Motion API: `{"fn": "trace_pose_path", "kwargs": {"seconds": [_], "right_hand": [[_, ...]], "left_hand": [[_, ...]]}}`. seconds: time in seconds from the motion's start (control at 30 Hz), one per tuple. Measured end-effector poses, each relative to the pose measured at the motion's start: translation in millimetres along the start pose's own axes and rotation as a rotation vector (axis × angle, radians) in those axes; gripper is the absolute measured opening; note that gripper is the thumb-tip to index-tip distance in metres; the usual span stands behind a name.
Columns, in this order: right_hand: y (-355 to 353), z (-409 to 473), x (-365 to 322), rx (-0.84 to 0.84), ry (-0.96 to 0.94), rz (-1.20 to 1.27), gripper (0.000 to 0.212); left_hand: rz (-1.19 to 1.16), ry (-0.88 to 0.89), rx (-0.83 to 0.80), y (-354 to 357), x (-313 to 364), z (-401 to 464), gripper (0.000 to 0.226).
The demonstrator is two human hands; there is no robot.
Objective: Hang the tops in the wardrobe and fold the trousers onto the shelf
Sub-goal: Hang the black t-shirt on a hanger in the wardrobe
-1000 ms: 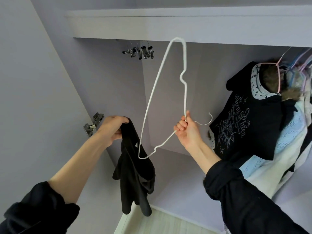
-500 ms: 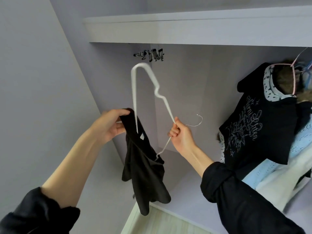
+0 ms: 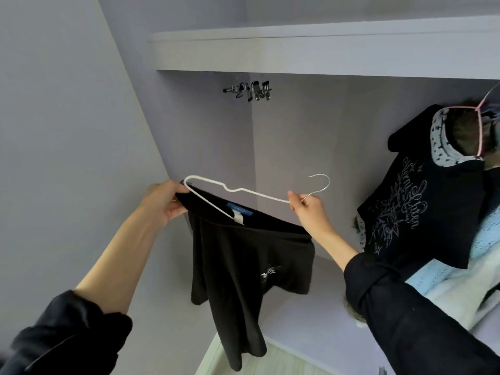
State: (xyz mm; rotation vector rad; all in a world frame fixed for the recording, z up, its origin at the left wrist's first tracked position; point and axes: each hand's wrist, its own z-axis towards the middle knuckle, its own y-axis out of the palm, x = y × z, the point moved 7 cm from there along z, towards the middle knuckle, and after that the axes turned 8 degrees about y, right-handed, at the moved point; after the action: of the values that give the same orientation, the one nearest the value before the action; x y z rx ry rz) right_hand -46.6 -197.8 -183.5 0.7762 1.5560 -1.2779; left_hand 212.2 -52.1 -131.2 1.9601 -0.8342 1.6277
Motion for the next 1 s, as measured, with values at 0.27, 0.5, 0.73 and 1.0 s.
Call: {"fn": "trace_pose_path", "kwargs": {"seconds": [0.27, 0.5, 0.73, 1.0], "right_hand": [[-14, 6, -20, -0.056, -0.1, -0.333, 0.046], [-19, 7, -21, -0.071, -0.087, -0.441, 0.048], [-1, -2, -32, -0.139, -0.121, -0.557, 0.047], [-3, -2, -91, -0.147, -0.159, -0.521, 0.041]], "left_hand": [[0.322, 0.028, 0.048, -9, -11, 9, 0.019], [0.353, 0.025, 0.021, -8, -11, 12, 0.019], [0.619, 0.232, -0.102, 26, 6, 11, 0.016], [1.143, 0.548, -0.433, 63, 1, -26, 0.026]]}}
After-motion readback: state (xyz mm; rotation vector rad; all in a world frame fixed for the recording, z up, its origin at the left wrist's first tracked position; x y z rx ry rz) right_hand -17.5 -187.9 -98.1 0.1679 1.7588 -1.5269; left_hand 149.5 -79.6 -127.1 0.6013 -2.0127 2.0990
